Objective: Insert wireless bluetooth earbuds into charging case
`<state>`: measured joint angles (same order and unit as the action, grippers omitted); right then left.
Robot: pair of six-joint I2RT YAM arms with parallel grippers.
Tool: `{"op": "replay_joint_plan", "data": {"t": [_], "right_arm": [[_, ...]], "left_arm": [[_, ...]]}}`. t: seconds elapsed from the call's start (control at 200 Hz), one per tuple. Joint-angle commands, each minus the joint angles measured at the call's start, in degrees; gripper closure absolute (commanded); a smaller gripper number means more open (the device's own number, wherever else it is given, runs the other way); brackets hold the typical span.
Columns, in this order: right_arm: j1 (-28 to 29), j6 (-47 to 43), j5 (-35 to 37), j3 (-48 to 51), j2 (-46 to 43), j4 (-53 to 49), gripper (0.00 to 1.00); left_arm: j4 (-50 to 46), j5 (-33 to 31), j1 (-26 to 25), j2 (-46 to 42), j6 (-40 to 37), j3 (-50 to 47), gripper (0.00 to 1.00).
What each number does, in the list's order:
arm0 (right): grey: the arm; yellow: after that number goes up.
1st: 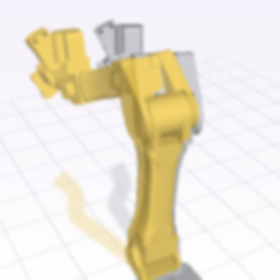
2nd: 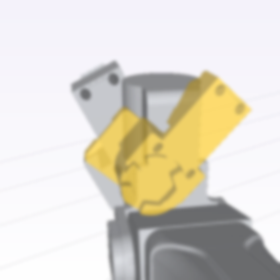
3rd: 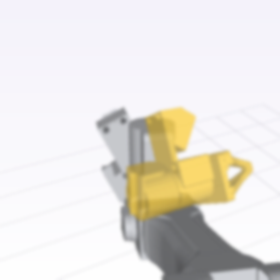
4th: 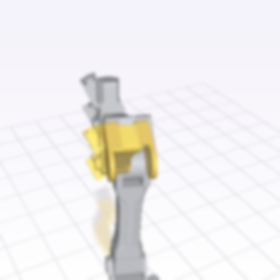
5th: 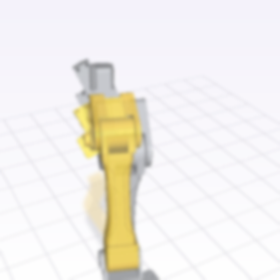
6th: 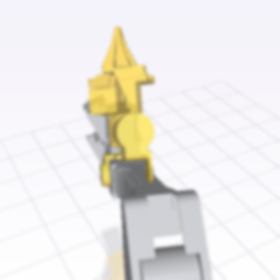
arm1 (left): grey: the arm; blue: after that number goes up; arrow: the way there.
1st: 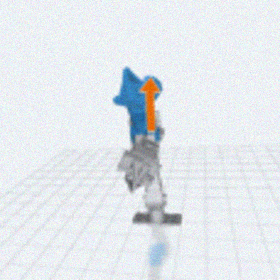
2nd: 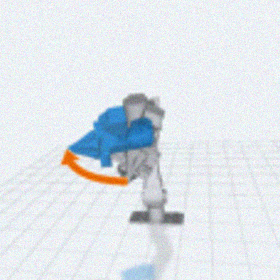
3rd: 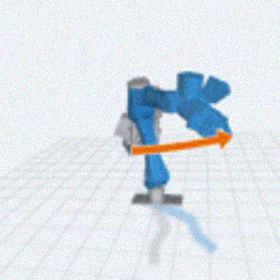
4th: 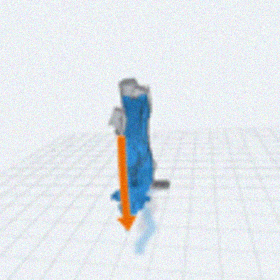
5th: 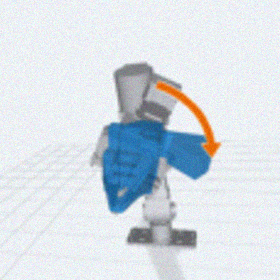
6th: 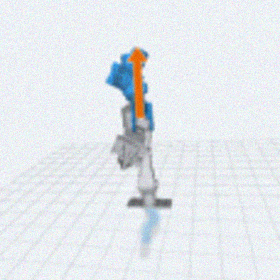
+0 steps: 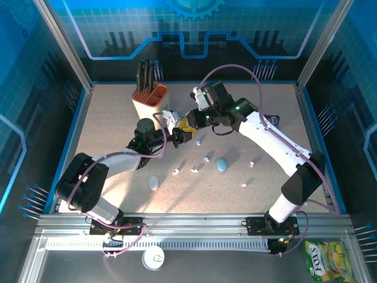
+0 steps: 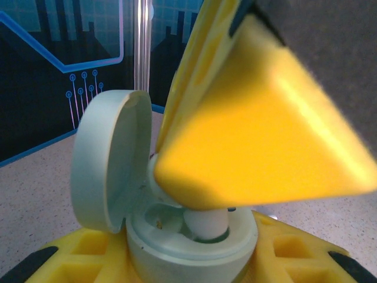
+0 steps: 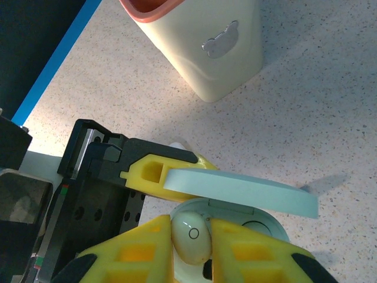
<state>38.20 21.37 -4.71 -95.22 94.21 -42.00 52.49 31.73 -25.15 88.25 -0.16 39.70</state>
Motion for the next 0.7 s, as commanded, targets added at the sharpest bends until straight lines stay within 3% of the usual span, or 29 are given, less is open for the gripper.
{"op": "replay_joint_plan", "data": {"t": [0.0,0.22,0.465,0.695], "right_arm": [[0.8,-0.2,-0.2,1.0,1.0,-0.3,0.80],[1.0,0.7,-1.2,2.1,1.3,0.3,0.78],[0.4,2.2,0.6,2.2,-1.4,0.2,0.58],[-1.6,3.8,1.2,4.0,-6.6,1.1,0.54]], "left_arm": [[2.3,0.2,-0.3,-0.1,-0.2,0.3,0.65],[1.1,0.0,-0.3,0.3,-0.5,1.1,0.65],[1.5,0.0,-0.3,0.4,-0.4,1.1,0.65],[1.6,0.2,-0.1,0.4,-0.4,0.6,0.65]]}}
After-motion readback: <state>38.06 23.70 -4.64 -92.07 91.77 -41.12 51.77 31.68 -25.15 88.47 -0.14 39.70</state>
